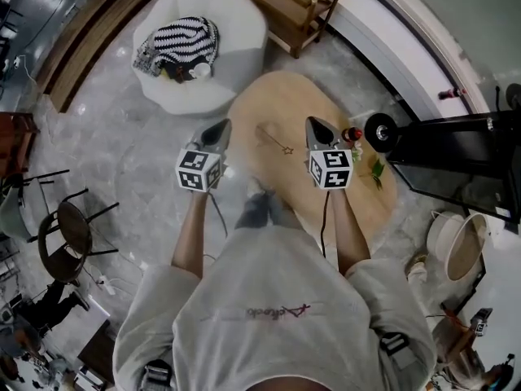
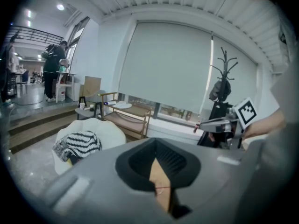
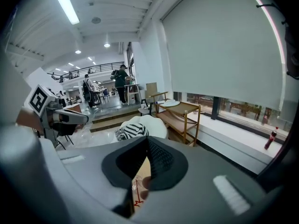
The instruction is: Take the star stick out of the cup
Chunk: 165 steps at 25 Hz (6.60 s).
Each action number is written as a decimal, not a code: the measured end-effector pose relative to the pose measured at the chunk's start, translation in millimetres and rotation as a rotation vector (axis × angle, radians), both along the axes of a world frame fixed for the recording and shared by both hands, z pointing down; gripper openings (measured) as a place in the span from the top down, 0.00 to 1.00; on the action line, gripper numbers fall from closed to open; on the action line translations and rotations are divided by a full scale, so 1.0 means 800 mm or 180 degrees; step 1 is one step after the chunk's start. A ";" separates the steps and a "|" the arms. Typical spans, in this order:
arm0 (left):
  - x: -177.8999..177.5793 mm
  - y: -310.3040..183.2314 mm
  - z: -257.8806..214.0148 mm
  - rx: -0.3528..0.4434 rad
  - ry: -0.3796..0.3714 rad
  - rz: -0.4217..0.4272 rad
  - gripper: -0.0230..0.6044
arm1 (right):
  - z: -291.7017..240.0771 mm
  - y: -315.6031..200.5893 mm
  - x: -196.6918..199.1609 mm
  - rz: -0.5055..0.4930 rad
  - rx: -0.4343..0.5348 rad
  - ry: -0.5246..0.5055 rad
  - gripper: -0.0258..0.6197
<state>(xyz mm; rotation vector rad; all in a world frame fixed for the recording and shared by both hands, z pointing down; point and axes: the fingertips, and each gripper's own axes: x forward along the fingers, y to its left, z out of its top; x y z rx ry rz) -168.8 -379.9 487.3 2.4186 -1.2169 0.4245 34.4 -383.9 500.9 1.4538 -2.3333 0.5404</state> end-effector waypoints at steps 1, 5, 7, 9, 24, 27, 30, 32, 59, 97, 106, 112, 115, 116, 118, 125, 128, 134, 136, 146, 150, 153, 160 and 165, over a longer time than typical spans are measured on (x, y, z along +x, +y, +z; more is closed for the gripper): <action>0.002 -0.002 0.005 -0.0020 -0.0001 0.0003 0.96 | 0.007 0.000 0.002 0.0007 -0.0028 -0.0006 0.95; 0.011 -0.007 0.028 -0.0089 0.0007 -0.0002 0.96 | 0.032 0.003 0.011 0.0028 -0.0128 -0.0032 0.96; 0.007 0.006 0.035 -0.0113 0.0019 0.0013 0.96 | 0.040 0.019 0.005 0.0042 -0.0169 -0.0032 0.95; 0.007 0.012 0.047 -0.0145 0.0037 0.0024 0.96 | 0.052 0.028 0.005 0.0051 -0.0216 -0.0029 0.95; 0.044 0.005 0.192 -0.0535 -0.0017 0.0158 0.96 | 0.193 0.037 0.028 0.0064 -0.0709 -0.0088 0.96; 0.049 0.002 0.218 -0.0541 -0.0011 0.0170 0.96 | 0.218 0.038 0.029 0.0086 -0.0729 -0.0118 0.96; 0.055 0.003 0.243 -0.0588 -0.0026 0.0194 0.96 | 0.239 0.042 0.033 0.0114 -0.0767 -0.0142 0.96; 0.062 0.008 0.259 -0.0636 -0.0034 0.0237 0.96 | 0.252 0.049 0.037 0.0150 -0.0812 -0.0157 0.96; 0.118 -0.011 0.427 -0.0697 -0.0133 0.0748 0.96 | 0.399 0.079 0.064 0.0270 -0.1171 -0.0147 0.95; 0.193 0.039 0.503 0.0602 -0.1969 0.2982 0.83 | 0.438 0.104 0.064 0.0196 -0.1335 -0.0147 0.95; 0.201 0.043 0.518 0.0906 -0.2345 0.3284 0.89 | 0.441 0.105 0.072 0.0245 -0.1360 -0.0188 0.96; 0.202 0.041 0.516 0.0961 -0.2349 0.3251 0.92 | 0.442 0.106 0.073 0.0250 -0.1368 -0.0197 0.95; 0.201 0.039 0.512 0.1027 -0.2357 0.3243 0.95 | 0.441 0.105 0.070 0.0251 -0.1363 -0.0206 0.95; 0.202 0.038 0.509 0.1025 -0.2336 0.3219 0.96 | 0.440 0.104 0.070 0.0251 -0.1360 -0.0209 0.95; 0.204 0.036 0.504 0.1015 -0.2283 0.3168 0.96 | 0.439 0.104 0.070 0.0248 -0.1356 -0.0213 0.95; 0.206 0.028 0.489 0.0938 -0.2121 0.2970 0.96 | 0.433 0.101 0.071 0.0239 -0.1335 -0.0214 0.95; 0.205 0.017 0.475 0.0879 -0.1967 0.2754 0.96 | 0.427 0.097 0.072 0.0228 -0.1300 -0.0209 0.95; 0.195 -0.012 0.429 0.0748 -0.1525 0.2149 0.96 | 0.406 0.087 0.067 0.0199 -0.1221 -0.0198 0.96; 0.187 -0.023 0.412 0.0695 -0.1345 0.1902 0.96 | 0.398 0.081 0.064 0.0186 -0.1178 -0.0199 0.96; 0.133 -0.058 0.363 0.0316 -0.0413 0.0868 0.96 | 0.370 0.062 0.042 0.0104 -0.1004 -0.0168 0.96; 0.110 -0.051 0.359 0.0151 -0.0225 0.0652 0.96 | 0.357 0.057 0.041 0.0098 -0.0925 -0.0132 0.95; 0.102 -0.039 0.347 0.0112 -0.0195 0.0611 0.96 | 0.342 0.055 0.042 0.0098 -0.0867 -0.0119 0.96; 0.101 -0.041 0.265 0.0307 -0.0076 0.0576 0.96 | 0.281 0.050 0.034 0.0121 -0.0689 -0.0166 0.96; 0.100 -0.043 0.182 0.0467 0.0068 0.0470 0.96 | 0.216 0.045 0.034 0.0131 -0.0495 -0.0144 0.96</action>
